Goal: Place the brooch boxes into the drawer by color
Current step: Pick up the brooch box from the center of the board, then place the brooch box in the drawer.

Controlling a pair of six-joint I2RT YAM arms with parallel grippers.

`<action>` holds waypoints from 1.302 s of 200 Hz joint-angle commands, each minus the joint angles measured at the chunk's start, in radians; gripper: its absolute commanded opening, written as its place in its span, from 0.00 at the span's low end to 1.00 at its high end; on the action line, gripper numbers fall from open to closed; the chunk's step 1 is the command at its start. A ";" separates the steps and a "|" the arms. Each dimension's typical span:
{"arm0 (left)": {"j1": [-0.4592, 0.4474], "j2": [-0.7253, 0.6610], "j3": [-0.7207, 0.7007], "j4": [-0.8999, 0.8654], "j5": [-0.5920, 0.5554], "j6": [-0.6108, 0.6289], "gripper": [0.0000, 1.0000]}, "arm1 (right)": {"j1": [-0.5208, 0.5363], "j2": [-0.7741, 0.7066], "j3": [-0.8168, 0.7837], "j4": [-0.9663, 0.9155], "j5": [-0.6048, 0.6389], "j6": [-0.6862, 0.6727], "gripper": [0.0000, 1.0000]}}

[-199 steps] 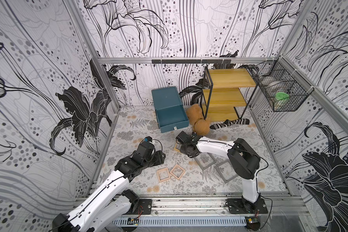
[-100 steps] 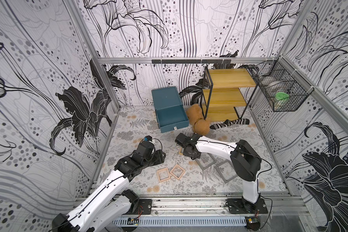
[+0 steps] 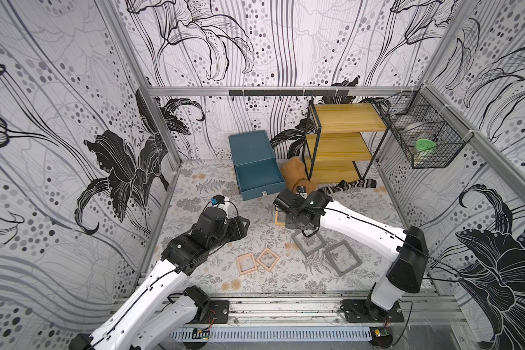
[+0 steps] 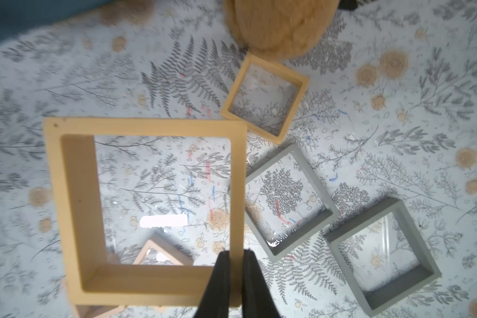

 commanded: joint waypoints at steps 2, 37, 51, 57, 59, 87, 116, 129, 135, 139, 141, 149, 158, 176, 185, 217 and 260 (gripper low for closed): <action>-0.005 -0.008 0.054 -0.016 -0.048 0.019 0.51 | 0.005 -0.020 0.141 -0.083 0.060 -0.128 0.00; -0.002 0.008 0.114 -0.031 -0.094 0.008 0.51 | 0.004 0.109 0.426 -0.181 0.096 -0.240 0.00; -0.003 0.021 0.139 -0.035 -0.109 0.005 0.51 | 0.003 0.161 0.539 -0.197 0.114 -0.280 0.00; -0.003 0.024 0.148 -0.035 -0.115 0.001 0.51 | 0.003 0.186 0.585 -0.203 0.120 -0.298 0.00; -0.003 0.024 0.150 -0.034 -0.118 0.000 0.51 | 0.003 0.193 0.604 -0.206 0.122 -0.302 0.00; -0.003 0.028 0.182 -0.024 -0.151 -0.012 0.51 | -0.020 0.331 0.840 -0.245 0.133 -0.337 0.00; -0.002 0.020 0.213 -0.025 -0.201 -0.005 0.51 | -0.062 0.407 0.957 -0.208 0.112 -0.361 0.00; -0.002 0.018 0.229 -0.029 -0.220 -0.002 0.51 | -0.084 0.412 0.943 -0.165 0.089 -0.376 0.00; -0.002 0.018 0.236 -0.031 -0.231 -0.001 0.51 | -0.092 0.409 0.924 -0.140 0.085 -0.389 0.00; -0.003 0.018 0.240 -0.033 -0.237 -0.002 0.51 | -0.094 0.407 0.908 -0.118 0.083 -0.398 0.00; -0.002 0.017 0.242 -0.032 -0.240 -0.002 0.51 | -0.097 0.405 0.900 -0.107 0.082 -0.404 0.00; -0.003 0.015 0.247 -0.035 -0.248 -0.001 0.51 | -0.099 0.400 0.866 -0.064 0.081 -0.427 0.00; -0.002 0.016 0.252 -0.038 -0.251 -0.003 0.51 | -0.105 0.398 0.836 -0.015 0.077 -0.454 0.00; -0.002 0.021 0.256 -0.049 -0.248 -0.003 0.51 | -0.118 0.414 0.817 0.048 0.064 -0.497 0.00; -0.002 0.021 0.257 -0.051 -0.247 -0.004 0.51 | -0.127 0.435 0.830 0.062 0.057 -0.509 0.00; -0.002 0.026 0.262 -0.056 -0.245 -0.007 0.51 | -0.144 0.508 0.876 0.109 0.044 -0.555 0.00; -0.003 0.018 0.260 -0.066 -0.245 -0.015 0.52 | -0.177 0.610 0.940 0.095 -0.041 -0.552 0.00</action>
